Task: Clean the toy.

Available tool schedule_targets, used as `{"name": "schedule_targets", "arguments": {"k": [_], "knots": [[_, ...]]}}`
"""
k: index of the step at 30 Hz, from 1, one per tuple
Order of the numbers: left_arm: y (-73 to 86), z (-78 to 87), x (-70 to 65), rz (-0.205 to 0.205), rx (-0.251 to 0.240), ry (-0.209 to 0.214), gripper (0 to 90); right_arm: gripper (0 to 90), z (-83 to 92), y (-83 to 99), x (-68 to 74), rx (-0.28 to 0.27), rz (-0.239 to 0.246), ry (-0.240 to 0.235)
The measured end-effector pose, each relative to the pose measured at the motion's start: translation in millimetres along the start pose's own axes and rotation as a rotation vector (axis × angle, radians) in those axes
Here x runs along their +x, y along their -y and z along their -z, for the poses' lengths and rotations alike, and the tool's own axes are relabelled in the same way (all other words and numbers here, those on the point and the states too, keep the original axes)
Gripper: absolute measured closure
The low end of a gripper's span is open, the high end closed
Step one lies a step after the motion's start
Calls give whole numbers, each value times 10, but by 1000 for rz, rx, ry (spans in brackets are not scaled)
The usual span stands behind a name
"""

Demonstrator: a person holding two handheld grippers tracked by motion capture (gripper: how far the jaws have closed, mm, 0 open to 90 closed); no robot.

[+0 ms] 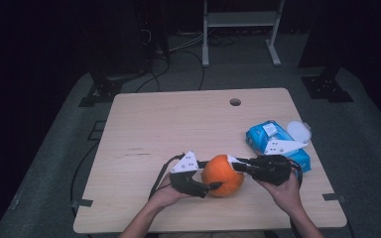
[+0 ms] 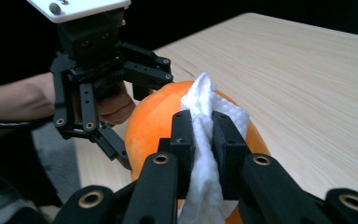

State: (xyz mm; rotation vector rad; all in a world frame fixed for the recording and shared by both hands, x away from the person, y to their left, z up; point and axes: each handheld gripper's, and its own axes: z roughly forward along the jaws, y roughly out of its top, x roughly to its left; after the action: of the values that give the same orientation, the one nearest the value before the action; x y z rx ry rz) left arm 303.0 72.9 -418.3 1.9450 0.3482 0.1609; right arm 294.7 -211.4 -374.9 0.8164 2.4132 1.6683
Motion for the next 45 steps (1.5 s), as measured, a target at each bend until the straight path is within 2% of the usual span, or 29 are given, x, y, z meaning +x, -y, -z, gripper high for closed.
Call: {"name": "schedule_targets", "arguments": {"k": [1,2,3,4,5,6,8,10,11,13,16,18,19,20,21,23,26,27,28,31,34,38,39,43,45], "knots": [[22,-10,-1,-25,41,-27,268,795,-32,8,-9,14,1,3],[22,-10,-1,-25,41,-27,268,795,-32,8,-9,14,1,3],[52,-48,-6,-33,79,-42,268,795,-57,24,-18,30,3,11],[72,-72,-10,-29,84,-42,268,795,-107,63,-33,58,5,25],[91,-96,-13,-13,75,-36,266,795,-128,85,-38,65,4,26],[93,-109,-20,-10,72,-40,263,795,-133,74,-7,68,25,49],[92,-135,-41,-7,65,-43,262,796,-130,56,17,65,36,52],[95,-181,-77,-17,68,-43,259,796,-150,8,112,46,50,-2],[99,-198,-95,-24,70,-38,254,795,-209,-21,202,63,100,-3],[112,-194,-112,-38,67,-31,243,797,-237,-26,231,74,111,10],[124,-183,-103,-34,55,-21,242,798,-212,-23,186,68,97,16],[135,-179,-104,-47,51,-3,237,797,-164,-7,115,67,95,57],[137,-174,-103,-48,45,3,234,797,-120,22,45,61,70,67],[138,-170,-101,-42,40,7,234,797,-120,22,45,61,70,67],[131,-161,-90,-19,18,17,252,796,-74,45,10,66,67,85],[125,-167,-89,-14,14,11,265,796,-61,48,4,65,64,88],[127,-191,-106,-31,20,-9,307,795,-58,36,46,63,61,76],[135,-192,-110,-36,23,-5,315,795,-105,23,119,62,78,39],[138,-191,-114,-41,29,-6,315,795,-105,23,119,62,78,39],[154,-177,-116,-49,35,1,316,796,-169,-8,207,83,121,64],[161,-186,-127,-63,35,7,315,796,-169,-13,158,72,99,76],[166,-226,-202,-118,43,38,313,797,-139,-15,90,64,72,105],[161,-237,-220,-130,45,33,312,797,-133,-16,77,64,66,105],[165,-240,-212,-130,41,33,310,797,-142,6,33,65,48,91],[158,-232,-195,-122,37,15,319,797,-126,10,-17,65,26,82]]}}
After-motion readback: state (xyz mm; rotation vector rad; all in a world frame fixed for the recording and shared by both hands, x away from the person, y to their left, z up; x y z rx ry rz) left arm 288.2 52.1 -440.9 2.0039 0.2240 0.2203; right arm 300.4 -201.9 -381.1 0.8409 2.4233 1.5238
